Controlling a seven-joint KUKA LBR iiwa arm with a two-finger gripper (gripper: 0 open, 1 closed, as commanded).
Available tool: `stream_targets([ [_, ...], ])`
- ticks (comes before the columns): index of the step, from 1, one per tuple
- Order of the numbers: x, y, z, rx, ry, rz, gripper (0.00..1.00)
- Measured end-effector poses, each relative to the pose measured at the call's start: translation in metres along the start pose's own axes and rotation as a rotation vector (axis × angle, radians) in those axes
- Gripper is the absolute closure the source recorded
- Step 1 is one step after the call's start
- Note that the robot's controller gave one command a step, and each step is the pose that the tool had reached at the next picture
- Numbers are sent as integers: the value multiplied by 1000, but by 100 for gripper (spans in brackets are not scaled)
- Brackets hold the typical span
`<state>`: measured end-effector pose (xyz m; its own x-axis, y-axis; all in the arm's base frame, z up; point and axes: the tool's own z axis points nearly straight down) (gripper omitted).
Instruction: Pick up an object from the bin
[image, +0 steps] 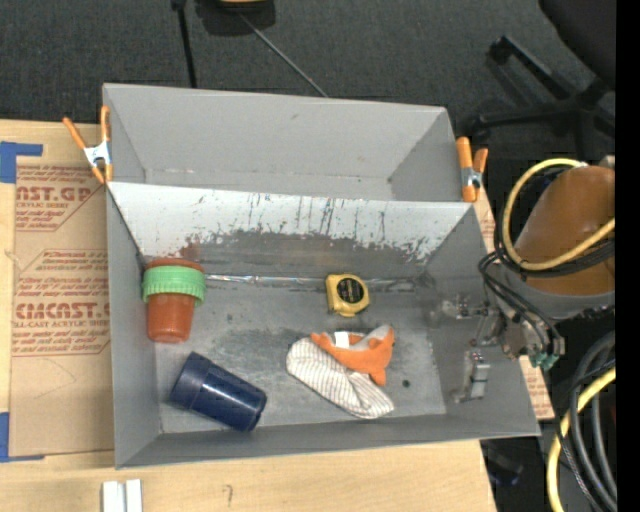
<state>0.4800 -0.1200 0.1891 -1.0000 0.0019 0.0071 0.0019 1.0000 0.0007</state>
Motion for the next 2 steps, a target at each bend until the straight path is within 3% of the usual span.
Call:
stream_targets([
  [1,-2,1,-4,1,-8,-2,0],
  [2,-9,23,32,3,-13,-71,0],
])
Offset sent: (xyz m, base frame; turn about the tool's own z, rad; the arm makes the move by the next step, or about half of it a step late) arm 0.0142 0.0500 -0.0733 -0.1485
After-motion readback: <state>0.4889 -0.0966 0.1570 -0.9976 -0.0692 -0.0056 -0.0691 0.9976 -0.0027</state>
